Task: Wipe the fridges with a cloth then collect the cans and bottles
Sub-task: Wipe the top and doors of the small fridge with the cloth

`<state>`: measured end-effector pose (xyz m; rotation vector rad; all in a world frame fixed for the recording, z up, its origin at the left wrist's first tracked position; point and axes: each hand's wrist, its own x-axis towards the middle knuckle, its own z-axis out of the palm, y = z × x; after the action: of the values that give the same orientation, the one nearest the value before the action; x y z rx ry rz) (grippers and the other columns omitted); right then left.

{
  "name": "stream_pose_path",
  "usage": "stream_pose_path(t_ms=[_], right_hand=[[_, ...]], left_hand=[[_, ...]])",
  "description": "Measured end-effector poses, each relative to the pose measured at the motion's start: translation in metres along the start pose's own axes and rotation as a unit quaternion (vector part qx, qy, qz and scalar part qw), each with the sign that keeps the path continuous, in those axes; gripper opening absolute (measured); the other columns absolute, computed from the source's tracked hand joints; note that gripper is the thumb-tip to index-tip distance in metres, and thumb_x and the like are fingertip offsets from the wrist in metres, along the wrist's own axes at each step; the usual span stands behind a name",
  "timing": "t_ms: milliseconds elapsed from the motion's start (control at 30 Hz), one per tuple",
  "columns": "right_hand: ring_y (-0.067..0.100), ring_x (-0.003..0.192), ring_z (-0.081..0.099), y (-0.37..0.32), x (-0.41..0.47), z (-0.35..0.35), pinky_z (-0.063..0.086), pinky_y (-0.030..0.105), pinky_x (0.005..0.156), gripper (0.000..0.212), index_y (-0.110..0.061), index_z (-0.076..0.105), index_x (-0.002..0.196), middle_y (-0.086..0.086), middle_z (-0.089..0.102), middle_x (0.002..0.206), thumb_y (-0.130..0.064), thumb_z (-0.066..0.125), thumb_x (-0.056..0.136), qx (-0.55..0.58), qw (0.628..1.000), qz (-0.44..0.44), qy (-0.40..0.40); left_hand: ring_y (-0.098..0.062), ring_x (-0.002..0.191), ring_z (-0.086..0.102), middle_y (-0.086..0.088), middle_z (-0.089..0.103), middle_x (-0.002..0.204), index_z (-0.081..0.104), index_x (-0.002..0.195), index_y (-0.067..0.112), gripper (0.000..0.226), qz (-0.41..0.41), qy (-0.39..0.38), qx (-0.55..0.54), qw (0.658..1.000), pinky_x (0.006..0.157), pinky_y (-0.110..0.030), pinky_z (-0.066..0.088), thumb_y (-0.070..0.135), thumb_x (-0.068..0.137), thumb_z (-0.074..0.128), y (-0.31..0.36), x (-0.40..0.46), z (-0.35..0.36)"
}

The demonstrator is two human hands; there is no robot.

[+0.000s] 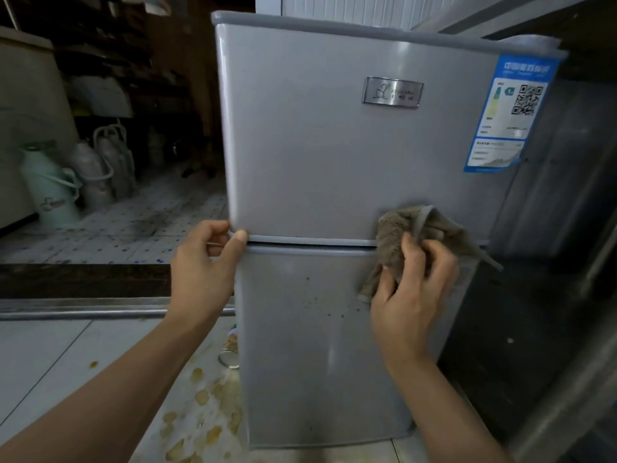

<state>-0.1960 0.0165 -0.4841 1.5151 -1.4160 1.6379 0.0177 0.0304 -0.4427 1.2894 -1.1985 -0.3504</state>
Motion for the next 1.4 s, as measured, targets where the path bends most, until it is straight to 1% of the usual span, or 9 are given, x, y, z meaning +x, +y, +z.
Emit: stream_pose_path(t_ms=[167,333,467,567,767,867,1033,1267,1400], right_hand=[[0.032,0.081,0.047,-0.060,-0.017,0.029,0.046,0.040,0.071,0.025,-0.008,0.069,0.107,0.014,0.042,0.114,0.002,0.064,0.084,0.006,0.990,-0.137,-0.024],[0.030,0.084,0.045,-0.046,0.000,0.024,0.038,0.041,0.069,0.031,-0.021,0.060,0.117,0.009,0.043,0.118,-0.008,0.055,0.089,-0.032,0.956,-0.280,-0.078],[0.035,0.092,0.048,-0.005,0.005,0.002,0.044,0.047,0.074,0.037,-0.018,0.049,0.119,0.013,0.040,0.119,-0.004,0.059,0.086,-0.072,0.973,-0.211,-0.063],[0.036,0.089,0.048,-0.030,-0.001,0.012,0.046,0.046,0.075,0.028,-0.010,0.059,0.112,0.015,0.040,0.115,-0.002,0.064,0.085,-0.044,0.987,-0.152,-0.035],[0.031,0.092,0.046,-0.085,-0.016,0.041,0.038,0.039,0.083,0.035,-0.016,0.058,0.119,0.013,0.039,0.118,-0.009,0.063,0.085,-0.027,0.965,-0.245,-0.089],[0.033,0.096,0.052,-0.049,-0.009,0.027,0.040,0.043,0.089,0.047,-0.022,0.050,0.129,0.011,0.040,0.121,-0.011,0.063,0.086,-0.068,0.949,-0.294,-0.092],[0.035,0.091,0.042,-0.051,-0.013,0.030,0.036,0.046,0.082,0.039,-0.018,0.047,0.124,0.016,0.035,0.118,-0.005,0.058,0.088,-0.085,0.968,-0.233,-0.046],[0.031,0.103,0.039,-0.105,-0.007,0.062,0.038,0.048,0.092,0.032,-0.018,0.064,0.115,0.007,0.036,0.128,-0.014,0.056,0.084,-0.055,0.914,-0.392,-0.085],[0.036,0.107,0.046,-0.094,-0.014,0.073,0.029,0.055,0.100,0.031,-0.009,0.065,0.108,0.007,0.058,0.129,-0.016,0.055,0.080,-0.050,0.860,-0.492,-0.125]], left_hand=[[-0.018,0.082,0.062,0.000,0.064,0.085,0.062,0.097,0.017,0.015,-0.010,-0.008,-0.024,1.000,0.081,-0.046,0.054,0.028,0.087,0.060,0.003,0.000,-0.002],[-0.015,0.089,0.064,0.003,0.068,0.092,0.066,0.101,0.020,0.015,-0.027,-0.048,-0.045,0.997,0.085,-0.045,0.053,0.024,0.089,0.057,0.002,0.004,-0.011],[-0.009,0.089,0.062,0.006,0.067,0.094,0.066,0.104,0.022,0.017,-0.029,-0.049,-0.048,0.997,0.085,-0.041,0.054,0.024,0.090,0.056,0.001,0.005,-0.012],[-0.012,0.092,0.062,0.002,0.066,0.099,0.066,0.109,0.019,0.022,-0.027,-0.048,-0.048,0.997,0.086,-0.041,0.053,0.026,0.090,0.055,0.000,0.005,-0.011],[-0.001,0.081,0.065,0.002,0.066,0.099,0.060,0.116,0.027,0.028,-0.071,-0.110,-0.144,0.981,0.062,-0.018,0.052,0.025,0.099,0.038,-0.001,0.005,-0.025],[-0.004,0.092,0.064,0.007,0.067,0.102,0.047,0.130,0.031,0.033,-0.081,-0.126,-0.140,0.979,0.073,-0.026,0.049,0.031,0.100,0.033,-0.010,0.002,-0.039],[0.000,0.095,0.060,0.013,0.065,0.103,0.055,0.112,0.037,0.026,-0.078,-0.103,-0.116,0.985,0.076,-0.020,0.041,0.031,0.100,0.033,-0.026,-0.002,-0.045],[0.005,0.094,0.056,0.014,0.062,0.102,0.056,0.116,0.025,0.026,-0.086,-0.051,-0.092,0.991,0.076,-0.017,0.040,0.025,0.099,0.036,-0.049,-0.008,-0.048],[-0.005,0.102,0.057,0.010,0.062,0.106,0.055,0.112,0.027,0.022,-0.096,-0.045,-0.093,0.990,0.091,-0.026,0.044,0.023,0.099,0.039,-0.060,-0.008,-0.049]])
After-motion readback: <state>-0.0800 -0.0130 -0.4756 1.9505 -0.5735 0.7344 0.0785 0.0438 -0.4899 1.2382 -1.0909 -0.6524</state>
